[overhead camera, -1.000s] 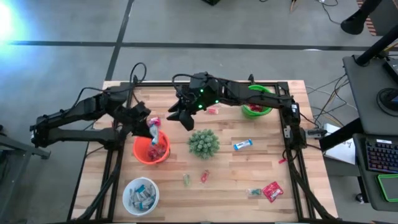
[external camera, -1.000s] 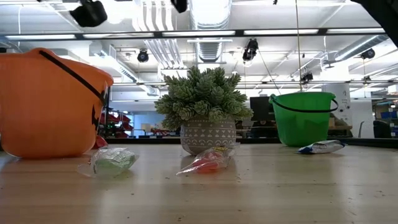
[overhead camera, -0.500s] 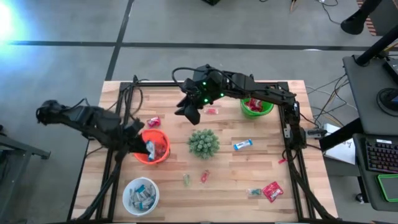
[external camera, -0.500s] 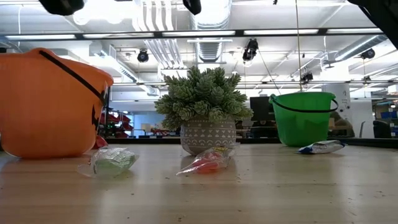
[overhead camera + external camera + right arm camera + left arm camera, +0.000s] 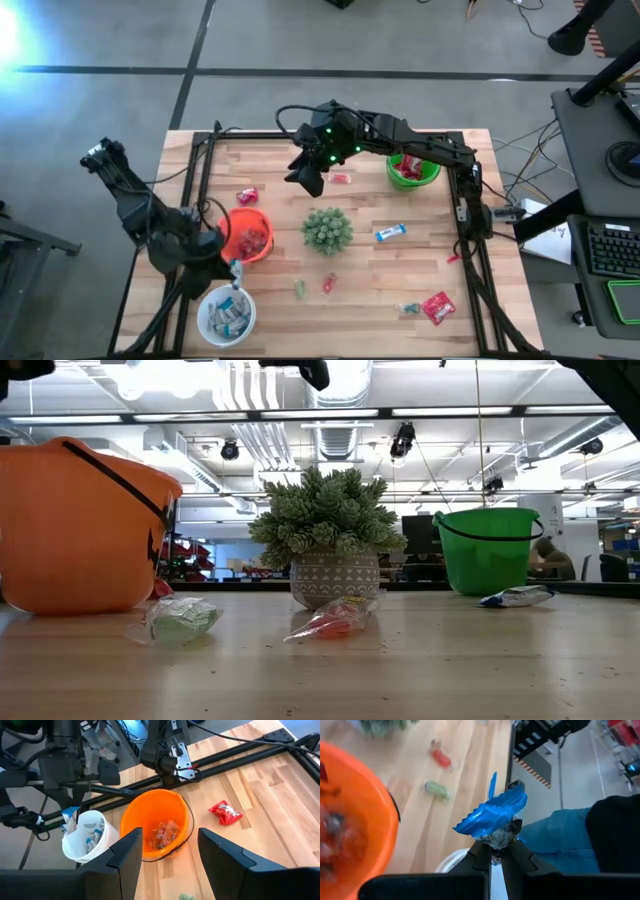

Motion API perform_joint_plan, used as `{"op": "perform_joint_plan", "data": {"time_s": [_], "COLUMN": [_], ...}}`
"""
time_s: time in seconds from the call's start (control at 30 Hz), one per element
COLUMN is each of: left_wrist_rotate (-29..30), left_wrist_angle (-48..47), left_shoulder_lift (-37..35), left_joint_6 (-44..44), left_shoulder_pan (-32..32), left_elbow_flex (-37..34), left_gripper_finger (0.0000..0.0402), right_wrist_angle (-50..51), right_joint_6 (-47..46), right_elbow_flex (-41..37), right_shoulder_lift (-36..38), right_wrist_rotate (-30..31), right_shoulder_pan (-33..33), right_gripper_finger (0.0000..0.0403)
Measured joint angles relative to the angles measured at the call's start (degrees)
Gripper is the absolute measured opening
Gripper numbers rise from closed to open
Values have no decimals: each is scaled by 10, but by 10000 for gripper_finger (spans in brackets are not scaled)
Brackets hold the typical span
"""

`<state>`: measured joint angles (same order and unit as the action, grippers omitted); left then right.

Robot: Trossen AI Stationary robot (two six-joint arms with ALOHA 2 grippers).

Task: Sort candy
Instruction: Put the white chocolate into the white bucket

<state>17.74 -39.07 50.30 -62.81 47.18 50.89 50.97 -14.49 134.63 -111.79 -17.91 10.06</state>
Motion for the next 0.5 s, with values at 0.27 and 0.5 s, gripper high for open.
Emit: {"op": "perform_joint_plan", "data": {"time_s": [0.27,0.5], "left_wrist_rotate": [-20,-82], "left_wrist_angle": [0,-7], "left_shoulder_lift": [69,128], "left_joint_6": [-109,-175], "left_shoulder_pan": [16,22], "left_elbow_flex": [0,21], "left_gripper_finger": [1,1], "right_wrist_angle": [45,87], "right_joint_6": [17,38], "right_elbow_flex": [0,0], "right_shoulder_lift": [0,19], "right_wrist_rotate": [-1,-1], "right_shoulder_pan": [1,3], "right_gripper_finger": [180,180]}}
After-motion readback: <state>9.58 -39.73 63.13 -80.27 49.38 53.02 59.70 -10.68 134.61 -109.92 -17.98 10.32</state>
